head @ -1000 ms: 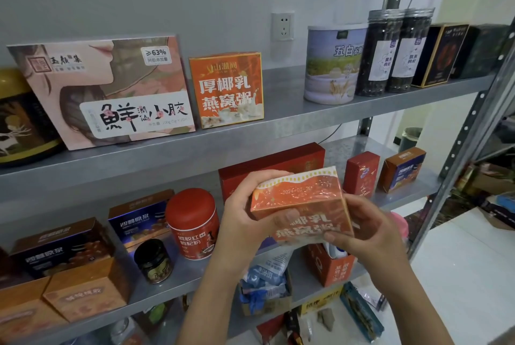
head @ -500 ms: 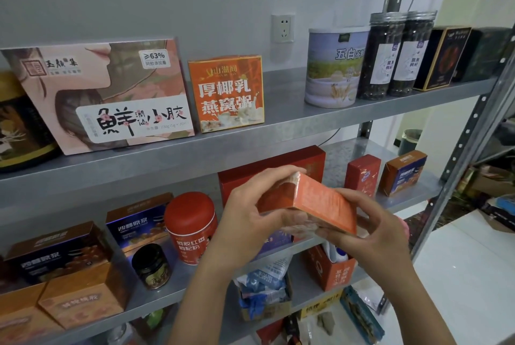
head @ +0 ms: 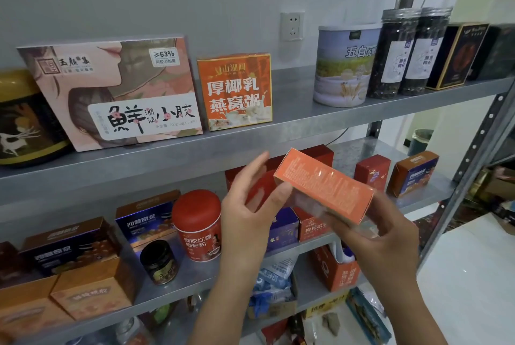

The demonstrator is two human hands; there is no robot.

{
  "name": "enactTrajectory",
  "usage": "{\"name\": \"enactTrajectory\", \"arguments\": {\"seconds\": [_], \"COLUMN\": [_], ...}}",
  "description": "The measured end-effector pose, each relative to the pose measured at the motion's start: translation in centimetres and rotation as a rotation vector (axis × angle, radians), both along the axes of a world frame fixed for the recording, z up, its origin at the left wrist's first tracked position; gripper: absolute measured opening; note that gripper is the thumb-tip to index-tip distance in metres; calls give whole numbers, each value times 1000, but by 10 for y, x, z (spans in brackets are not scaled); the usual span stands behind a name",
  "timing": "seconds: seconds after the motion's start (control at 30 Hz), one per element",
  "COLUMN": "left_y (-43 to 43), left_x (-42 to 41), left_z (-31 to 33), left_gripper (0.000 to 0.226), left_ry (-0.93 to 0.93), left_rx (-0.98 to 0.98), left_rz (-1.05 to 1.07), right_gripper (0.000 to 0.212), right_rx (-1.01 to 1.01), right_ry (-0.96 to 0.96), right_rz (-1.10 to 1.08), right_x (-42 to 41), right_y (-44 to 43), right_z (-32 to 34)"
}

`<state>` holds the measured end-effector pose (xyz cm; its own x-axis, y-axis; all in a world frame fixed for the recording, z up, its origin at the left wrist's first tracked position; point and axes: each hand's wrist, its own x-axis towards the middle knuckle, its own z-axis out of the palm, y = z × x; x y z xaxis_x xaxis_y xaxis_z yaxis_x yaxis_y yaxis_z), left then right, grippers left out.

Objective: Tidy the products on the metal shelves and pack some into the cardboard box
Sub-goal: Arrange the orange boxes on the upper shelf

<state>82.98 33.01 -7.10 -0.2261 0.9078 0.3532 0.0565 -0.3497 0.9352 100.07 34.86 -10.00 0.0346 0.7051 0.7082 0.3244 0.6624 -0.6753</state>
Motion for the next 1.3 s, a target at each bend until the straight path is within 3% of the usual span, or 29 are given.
{"name": "enactTrajectory", "arguments": {"seconds": [0.07, 0.13, 0.27, 0.43, 0.53, 0.6, 0.73, 0.77, 0.83, 0.9, 1.0, 1.13, 1.3], "left_y": [-5, -10, -11, -3, -1, 0, 3, 4, 8, 13, 17, 19, 17], "left_x": [6, 11, 21, 24, 22, 17, 6, 4, 2, 1, 0, 0, 4], "left_z": [1, 4, 14, 13, 9, 9, 14, 15, 16, 15, 12, 10, 9], "left_gripper": [64, 72, 74, 46, 41, 42, 34, 32, 29, 29, 31, 36, 40], "left_ry": [-97, -252, -464, -530, -506, -442, -383, -376, -377, -421, -472, -461, -256], "left_rx": [-163, -281, -374, -465, -420, -373, -286, -283, -295, -338, -428, -442, -354], "left_rz": [19, -145, -312, -208, -140, -113, -175, -195, -232, -274, -302, -280, -241], "right_gripper": [45, 55, 55, 70, 90, 90, 34, 28, 44, 53, 40, 35, 32], "right_rx": [122, 230, 433, 456, 315, 77, -562, -719, -934, -969, -945, -945, -841], "right_ry": [-61, -116, -335, -462, -498, -348, 250, 339, 383, 382, 419, 443, 500], "right_rz": [-103, -172, -231, -294, -341, -298, -27, 49, 237, 433, 538, 460, 332], "right_x": [2, 3, 1, -2, 8, 21, 31, 27, 23, 20, 20, 16, 11], "right_y": [3, 7, 12, 7, 16, 20, 16, 17, 16, 10, 4, 6, 4], "right_z": [-3, -8, -23, -35, -39, -39, -9, 1, 16, 28, 37, 35, 28]}}
